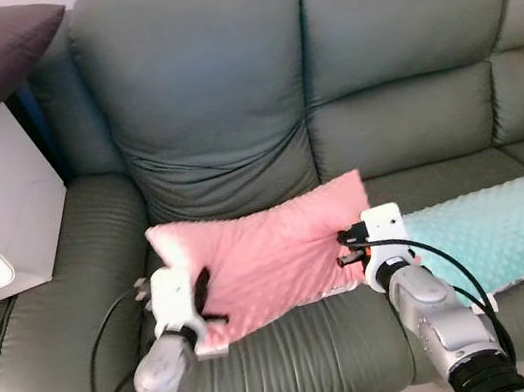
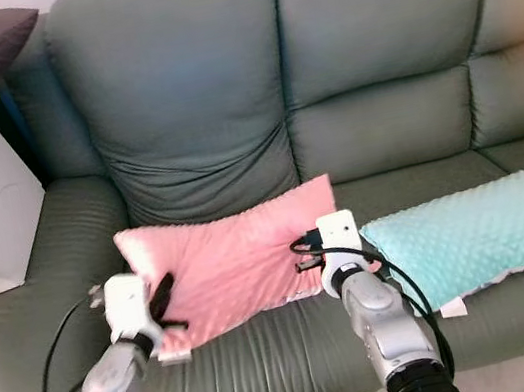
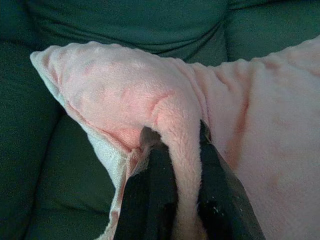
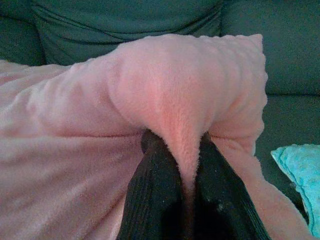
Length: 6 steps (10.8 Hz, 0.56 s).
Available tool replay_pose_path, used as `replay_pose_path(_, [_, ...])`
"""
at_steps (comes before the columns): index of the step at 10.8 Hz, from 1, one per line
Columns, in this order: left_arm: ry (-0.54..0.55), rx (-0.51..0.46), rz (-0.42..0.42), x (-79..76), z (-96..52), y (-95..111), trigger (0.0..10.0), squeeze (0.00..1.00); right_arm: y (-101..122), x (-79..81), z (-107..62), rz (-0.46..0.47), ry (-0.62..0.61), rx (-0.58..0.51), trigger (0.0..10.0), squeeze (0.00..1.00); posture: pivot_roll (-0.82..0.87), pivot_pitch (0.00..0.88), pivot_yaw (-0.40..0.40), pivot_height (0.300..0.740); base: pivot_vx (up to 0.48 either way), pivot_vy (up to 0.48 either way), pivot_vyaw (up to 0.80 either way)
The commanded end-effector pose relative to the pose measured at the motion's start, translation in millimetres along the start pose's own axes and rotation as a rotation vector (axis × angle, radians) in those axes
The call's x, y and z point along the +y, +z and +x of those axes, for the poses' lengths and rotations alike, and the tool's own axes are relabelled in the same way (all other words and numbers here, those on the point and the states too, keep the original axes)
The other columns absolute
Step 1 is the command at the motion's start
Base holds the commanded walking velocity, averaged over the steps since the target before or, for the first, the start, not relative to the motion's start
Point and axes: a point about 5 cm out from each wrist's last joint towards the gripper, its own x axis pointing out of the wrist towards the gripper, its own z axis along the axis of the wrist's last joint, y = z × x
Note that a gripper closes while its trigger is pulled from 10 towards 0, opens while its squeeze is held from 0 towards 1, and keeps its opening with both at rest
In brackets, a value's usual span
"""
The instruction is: Move the pillow to the sofa
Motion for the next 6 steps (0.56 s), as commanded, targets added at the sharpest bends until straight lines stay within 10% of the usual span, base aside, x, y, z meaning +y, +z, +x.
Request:
replay_pose_path(1, [-0.003,-0.046,-0.007,3.4,-1.5,6.6,10.0,0.0,7.7,4.2,1.5,-0.015,0.024,-0.041,10.0,0.0,-0.23,0.116,0.062,0.74,0.0,0.0,0.0])
replay_pose_path(6, [-0.033,-0.057,-0.021,1.2,-4.1,5.8,10.0,0.0,11.3,8.1,2.6,-0.022,0.042,-0.066,10.0,0.0,-0.23,0.125,0.059,0.74,0.0,0.0,0.0])
